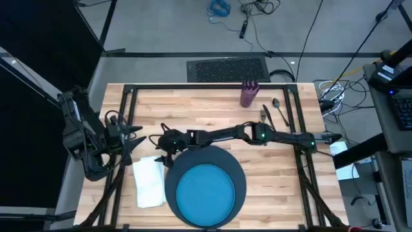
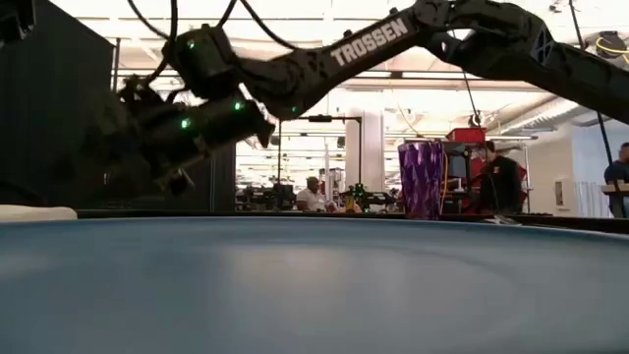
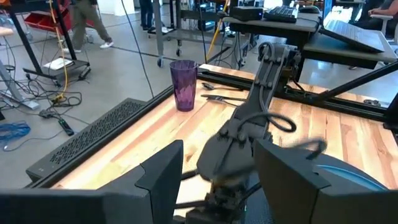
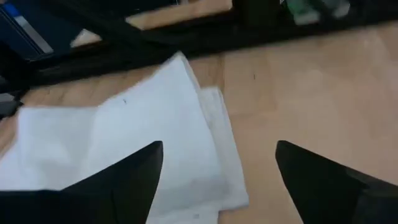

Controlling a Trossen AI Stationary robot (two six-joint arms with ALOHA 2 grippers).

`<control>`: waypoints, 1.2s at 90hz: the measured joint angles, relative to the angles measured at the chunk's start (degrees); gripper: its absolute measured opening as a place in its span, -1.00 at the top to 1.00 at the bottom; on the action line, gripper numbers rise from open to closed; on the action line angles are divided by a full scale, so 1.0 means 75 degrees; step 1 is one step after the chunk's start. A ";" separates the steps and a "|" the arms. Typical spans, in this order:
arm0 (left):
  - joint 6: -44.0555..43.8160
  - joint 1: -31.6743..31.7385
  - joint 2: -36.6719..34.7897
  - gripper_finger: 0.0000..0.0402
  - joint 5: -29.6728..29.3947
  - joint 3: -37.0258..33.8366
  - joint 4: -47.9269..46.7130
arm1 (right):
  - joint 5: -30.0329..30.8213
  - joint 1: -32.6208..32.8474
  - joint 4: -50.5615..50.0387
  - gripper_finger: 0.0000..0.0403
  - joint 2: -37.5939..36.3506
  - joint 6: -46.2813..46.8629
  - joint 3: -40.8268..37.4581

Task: Set table place
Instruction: Adjust the table napkin

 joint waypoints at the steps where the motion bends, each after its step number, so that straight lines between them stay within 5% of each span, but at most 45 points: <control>1: -0.0001 0.0000 0.0000 0.09 0.0000 0.0000 0.0004 | 0.0000 0.0000 0.0055 -0.46 0.0024 0.0001 0.0002; 50: -0.0046 0.0001 -0.0003 0.09 -0.0012 0.0000 0.0125 | 0.0024 0.0169 0.0212 -0.38 0.0319 0.0210 0.0015; 64: -0.0040 0.0000 0.0000 0.09 -0.0012 0.0000 0.0188 | 0.0051 0.0155 0.0205 -0.03 0.0322 0.0219 0.0015; 84: -0.0037 0.0000 0.0000 0.09 -0.0012 0.0000 0.0185 | 0.0098 0.0102 0.0210 0.88 0.0322 0.0139 0.0015; 108: -0.0037 0.0000 0.0000 0.09 0.0002 0.0000 0.0182 | 0.0107 0.0055 0.0226 0.99 0.0267 0.0234 0.0015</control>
